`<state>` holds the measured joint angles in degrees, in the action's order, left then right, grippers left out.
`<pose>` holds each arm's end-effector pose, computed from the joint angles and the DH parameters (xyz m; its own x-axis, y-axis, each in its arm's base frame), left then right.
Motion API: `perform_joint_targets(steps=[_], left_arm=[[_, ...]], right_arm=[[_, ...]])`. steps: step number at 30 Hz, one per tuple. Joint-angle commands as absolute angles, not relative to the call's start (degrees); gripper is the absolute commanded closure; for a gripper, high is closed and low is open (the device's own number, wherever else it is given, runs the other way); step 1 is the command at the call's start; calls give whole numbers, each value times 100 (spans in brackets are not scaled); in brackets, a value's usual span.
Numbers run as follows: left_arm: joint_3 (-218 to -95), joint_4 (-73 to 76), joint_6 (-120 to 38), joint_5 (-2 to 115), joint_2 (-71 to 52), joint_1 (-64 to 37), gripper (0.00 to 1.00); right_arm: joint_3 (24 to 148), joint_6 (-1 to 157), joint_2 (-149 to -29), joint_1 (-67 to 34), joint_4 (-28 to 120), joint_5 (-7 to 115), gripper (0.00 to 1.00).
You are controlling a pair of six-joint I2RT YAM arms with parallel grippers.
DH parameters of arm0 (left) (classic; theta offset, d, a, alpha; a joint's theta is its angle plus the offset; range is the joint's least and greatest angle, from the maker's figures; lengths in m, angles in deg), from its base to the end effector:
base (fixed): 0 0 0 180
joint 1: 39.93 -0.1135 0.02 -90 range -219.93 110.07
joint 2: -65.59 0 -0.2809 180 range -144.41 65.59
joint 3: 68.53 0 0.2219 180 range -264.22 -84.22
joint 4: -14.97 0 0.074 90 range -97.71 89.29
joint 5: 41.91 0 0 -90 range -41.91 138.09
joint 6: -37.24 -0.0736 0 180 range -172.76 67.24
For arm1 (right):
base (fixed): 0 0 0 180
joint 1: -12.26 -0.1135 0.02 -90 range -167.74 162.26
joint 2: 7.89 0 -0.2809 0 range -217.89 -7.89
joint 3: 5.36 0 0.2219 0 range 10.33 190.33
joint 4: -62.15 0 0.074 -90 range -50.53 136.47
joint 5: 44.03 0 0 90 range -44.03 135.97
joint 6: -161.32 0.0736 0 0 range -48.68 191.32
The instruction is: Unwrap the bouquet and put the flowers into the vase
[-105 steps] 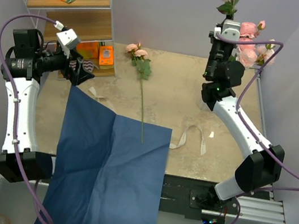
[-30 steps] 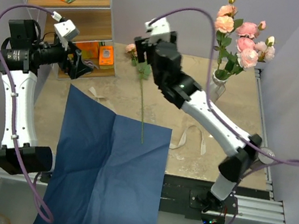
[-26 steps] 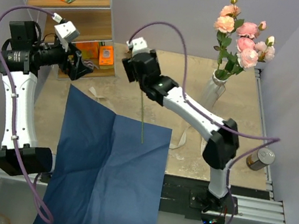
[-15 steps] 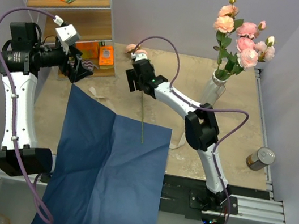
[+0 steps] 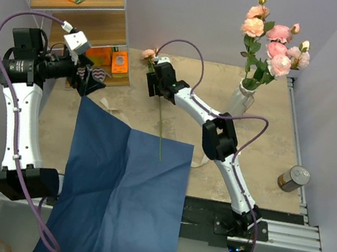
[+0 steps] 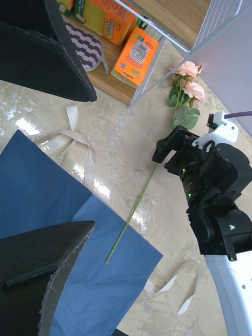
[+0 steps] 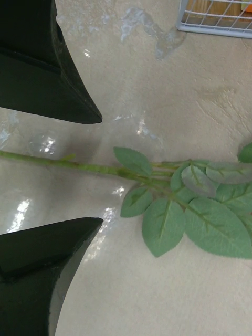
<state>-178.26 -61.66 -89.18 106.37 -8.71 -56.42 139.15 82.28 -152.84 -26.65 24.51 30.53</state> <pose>0.2187 -0.0005 0.4383 -0.2325 0.2567 -0.9381 0.7487 0.6629 -0.0042 0.4683 0.3528 0.1837 -0.5553 -0.2127 -0.8040 -0.3430 0.9392 -0.0115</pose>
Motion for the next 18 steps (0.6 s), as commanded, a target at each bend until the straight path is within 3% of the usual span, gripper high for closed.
perform_joint_targets(steps=[1, 6, 18], left_arm=[[-17791, -6145, -9046, 10733, -736, -5680, 1], [-17475, -5829, -8870, 10601, -639, -5680, 1], [-17325, -5600, -8765, 10584, -622, -5680, 1]], right_arm=[[14567, 8301, -15580, -2668, 2450, 3261, 26], [15174, 8239, -15959, -2623, 2133, 3191, 32], [14894, 8151, -16091, -2588, 2107, 2910, 53]])
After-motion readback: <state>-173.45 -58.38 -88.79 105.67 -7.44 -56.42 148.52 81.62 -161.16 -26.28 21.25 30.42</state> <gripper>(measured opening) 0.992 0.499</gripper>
